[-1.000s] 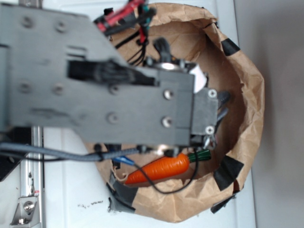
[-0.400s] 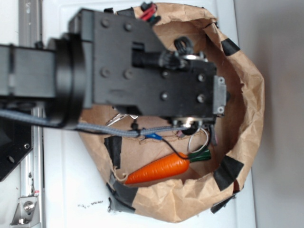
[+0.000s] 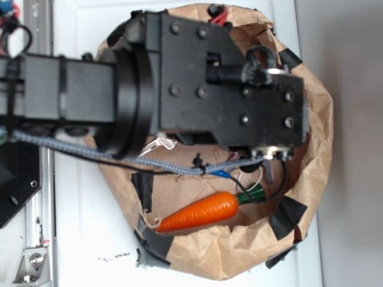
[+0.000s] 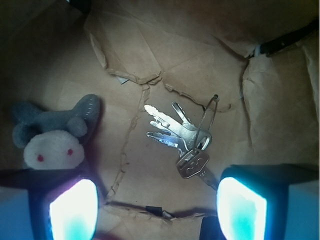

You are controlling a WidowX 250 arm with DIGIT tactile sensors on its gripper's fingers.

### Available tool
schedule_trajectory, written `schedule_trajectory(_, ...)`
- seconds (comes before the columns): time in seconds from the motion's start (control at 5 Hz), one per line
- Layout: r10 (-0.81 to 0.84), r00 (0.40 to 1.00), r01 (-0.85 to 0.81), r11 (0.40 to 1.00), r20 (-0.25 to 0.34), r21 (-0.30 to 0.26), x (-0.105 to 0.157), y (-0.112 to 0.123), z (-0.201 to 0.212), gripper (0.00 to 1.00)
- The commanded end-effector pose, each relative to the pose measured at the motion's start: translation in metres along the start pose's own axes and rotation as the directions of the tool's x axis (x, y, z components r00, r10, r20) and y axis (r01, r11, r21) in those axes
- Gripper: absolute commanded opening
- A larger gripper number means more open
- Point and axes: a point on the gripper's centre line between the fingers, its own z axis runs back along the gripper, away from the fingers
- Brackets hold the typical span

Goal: Grab the silver keys.

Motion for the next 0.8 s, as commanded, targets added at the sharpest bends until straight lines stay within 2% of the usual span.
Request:
schedule_trajectory(0.0,0.038,0.999,-0.037,0.998,0.012,-0.043,0.013,0.006,0.012,1.0)
schedule_trajectory(0.2,0.038,0.999,-0.037,0.998,0.012,-0.043,0.013,0.006,0.012,1.0)
schedule_trajectory(0.4,0.091,0.995,-0.092,0.995,0.029,0.034,0.025,0.033,0.007,1.0)
schedule_trajectory(0.6,0.121,0.992,-0.122,0.992,0.025,0.027,0.038,0.045,0.006,1.0)
